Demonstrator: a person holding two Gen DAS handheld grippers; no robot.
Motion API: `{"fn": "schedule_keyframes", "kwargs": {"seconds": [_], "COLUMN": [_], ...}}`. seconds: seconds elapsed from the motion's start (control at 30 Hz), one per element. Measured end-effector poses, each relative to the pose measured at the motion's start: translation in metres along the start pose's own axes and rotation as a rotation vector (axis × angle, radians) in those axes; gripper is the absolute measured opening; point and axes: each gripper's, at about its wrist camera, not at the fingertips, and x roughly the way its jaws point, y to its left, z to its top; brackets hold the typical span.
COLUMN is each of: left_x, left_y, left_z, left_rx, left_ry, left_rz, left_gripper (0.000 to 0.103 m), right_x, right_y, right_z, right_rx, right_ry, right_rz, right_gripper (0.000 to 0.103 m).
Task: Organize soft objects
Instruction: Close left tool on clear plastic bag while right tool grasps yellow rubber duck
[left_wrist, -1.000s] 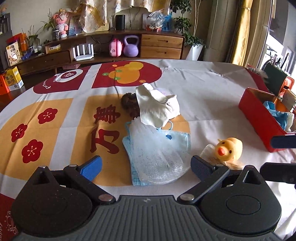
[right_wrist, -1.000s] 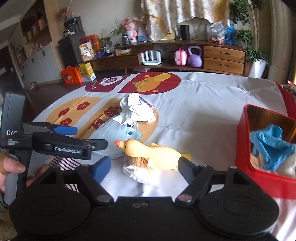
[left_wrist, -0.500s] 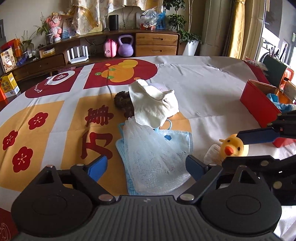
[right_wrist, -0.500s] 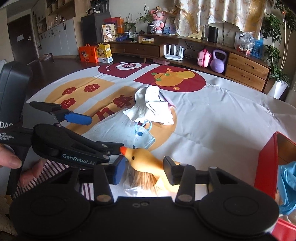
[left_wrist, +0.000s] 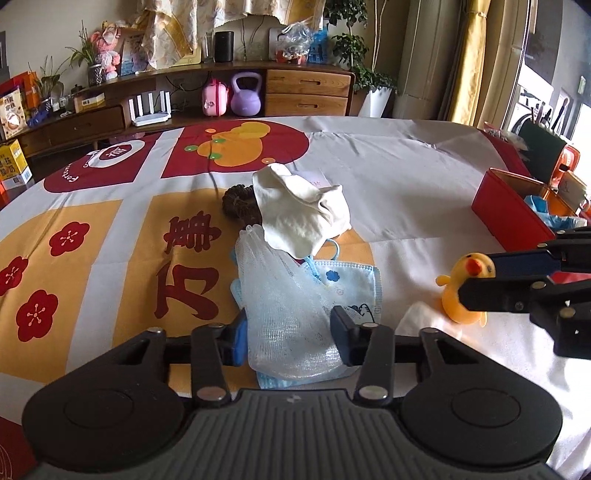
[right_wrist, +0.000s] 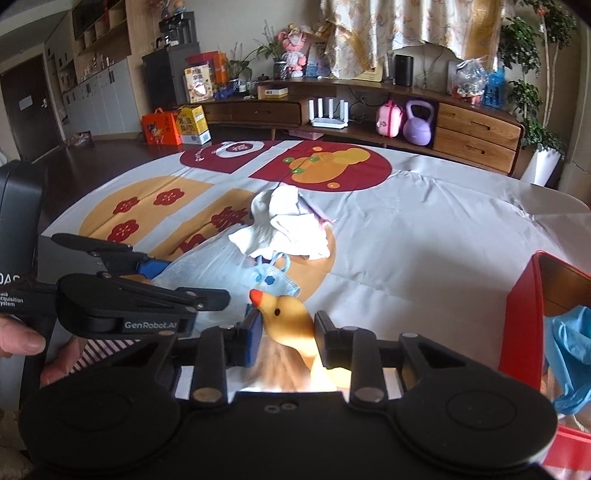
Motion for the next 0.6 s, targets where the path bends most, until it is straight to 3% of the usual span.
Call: {"fn": "schedule_keyframes", "kwargs": {"seconds": [0.3, 0.6], "left_x": [-0.007, -0.023], "left_y": [0.005, 0.004], "left_z": [0.002, 0.004], "left_rx": [-0.028, -0.034], "left_ry": [0.001, -0.021], "left_rz": [-0.003, -0.039], "left_gripper": [0.017, 0.011], "right_x": [-0.026, -0.058], "right_y": [-0.030, -0.059], "right_z": [-0.009, -0.026], "right_rx": [0.166, 0.341], "right_ry": [-0.059, -0.123], "right_rz": [-0.029, -0.048], "right_gripper": [0.027, 0.025]}}
